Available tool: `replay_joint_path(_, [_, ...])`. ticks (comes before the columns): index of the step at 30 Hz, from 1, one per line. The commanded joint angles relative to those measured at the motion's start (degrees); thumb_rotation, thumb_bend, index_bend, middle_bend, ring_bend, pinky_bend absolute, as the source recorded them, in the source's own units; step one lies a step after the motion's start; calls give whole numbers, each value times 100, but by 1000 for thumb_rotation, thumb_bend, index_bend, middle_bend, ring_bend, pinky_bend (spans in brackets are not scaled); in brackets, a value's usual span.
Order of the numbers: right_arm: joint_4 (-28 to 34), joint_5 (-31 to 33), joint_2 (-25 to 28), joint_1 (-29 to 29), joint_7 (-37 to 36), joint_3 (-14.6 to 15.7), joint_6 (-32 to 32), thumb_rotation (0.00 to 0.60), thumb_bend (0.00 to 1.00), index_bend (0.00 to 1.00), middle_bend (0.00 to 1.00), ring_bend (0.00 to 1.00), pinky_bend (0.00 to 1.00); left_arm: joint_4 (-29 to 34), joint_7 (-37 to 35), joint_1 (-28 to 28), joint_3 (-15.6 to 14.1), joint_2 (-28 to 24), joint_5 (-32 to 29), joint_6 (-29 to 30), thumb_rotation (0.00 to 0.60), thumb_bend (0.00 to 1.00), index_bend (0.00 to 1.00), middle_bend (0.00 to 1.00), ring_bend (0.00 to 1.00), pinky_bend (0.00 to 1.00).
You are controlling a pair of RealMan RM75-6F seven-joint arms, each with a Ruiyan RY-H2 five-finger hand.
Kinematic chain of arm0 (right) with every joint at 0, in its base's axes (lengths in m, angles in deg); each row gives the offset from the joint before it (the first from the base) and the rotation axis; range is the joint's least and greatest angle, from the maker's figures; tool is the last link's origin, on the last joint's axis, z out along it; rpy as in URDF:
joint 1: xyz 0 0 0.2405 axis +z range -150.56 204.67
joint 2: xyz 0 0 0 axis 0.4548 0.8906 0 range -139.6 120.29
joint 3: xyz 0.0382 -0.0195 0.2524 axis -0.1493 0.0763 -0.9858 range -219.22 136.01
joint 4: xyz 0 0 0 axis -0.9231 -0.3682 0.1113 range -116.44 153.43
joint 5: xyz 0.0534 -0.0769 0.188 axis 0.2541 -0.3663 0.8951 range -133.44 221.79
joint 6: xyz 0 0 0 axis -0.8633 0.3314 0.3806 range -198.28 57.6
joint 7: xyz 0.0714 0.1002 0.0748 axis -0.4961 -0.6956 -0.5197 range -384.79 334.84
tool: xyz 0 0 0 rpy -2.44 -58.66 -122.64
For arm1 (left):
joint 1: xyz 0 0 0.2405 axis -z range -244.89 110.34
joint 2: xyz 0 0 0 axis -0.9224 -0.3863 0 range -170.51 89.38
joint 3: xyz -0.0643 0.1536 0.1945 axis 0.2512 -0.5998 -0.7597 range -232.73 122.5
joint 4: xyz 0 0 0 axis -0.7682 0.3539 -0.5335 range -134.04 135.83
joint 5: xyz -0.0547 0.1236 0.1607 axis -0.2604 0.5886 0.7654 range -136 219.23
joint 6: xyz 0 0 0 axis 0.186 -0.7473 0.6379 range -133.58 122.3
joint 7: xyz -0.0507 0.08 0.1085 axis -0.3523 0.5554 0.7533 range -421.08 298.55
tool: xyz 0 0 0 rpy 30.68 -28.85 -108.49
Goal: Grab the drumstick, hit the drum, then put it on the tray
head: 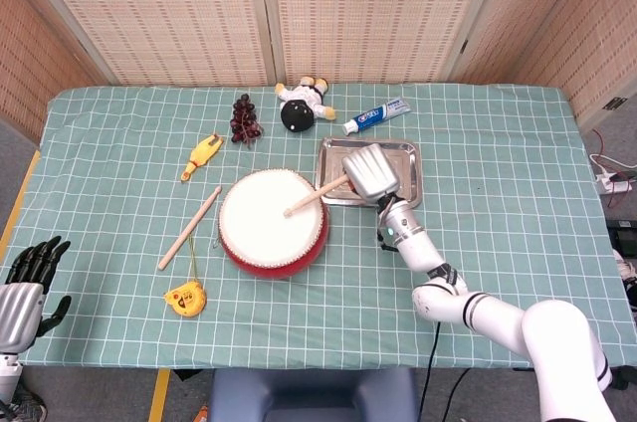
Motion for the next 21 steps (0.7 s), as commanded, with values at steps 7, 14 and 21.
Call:
replay_joint_path(7, [190, 35, 28, -55, -622, -152, 47, 600, 605, 1000, 1000, 1000, 1000, 4, 15, 8, -14, 16, 23, -7, 600, 346, 26, 0, 0, 18])
replay_joint_path(14, [-176, -6, -97, 23, 350, 214, 304, 600, 606, 1000, 1000, 1000, 1000, -7, 19, 7, -21, 22, 2, -34, 600, 346, 26, 0, 0, 18])
replay_joint_path(21, [-21, -271, -217, -118, -1141, -265, -502, 600, 606, 1000, 1000, 1000, 1000, -13, 6, 6, -12, 17, 1, -19, 600, 345, 26, 0, 0, 18])
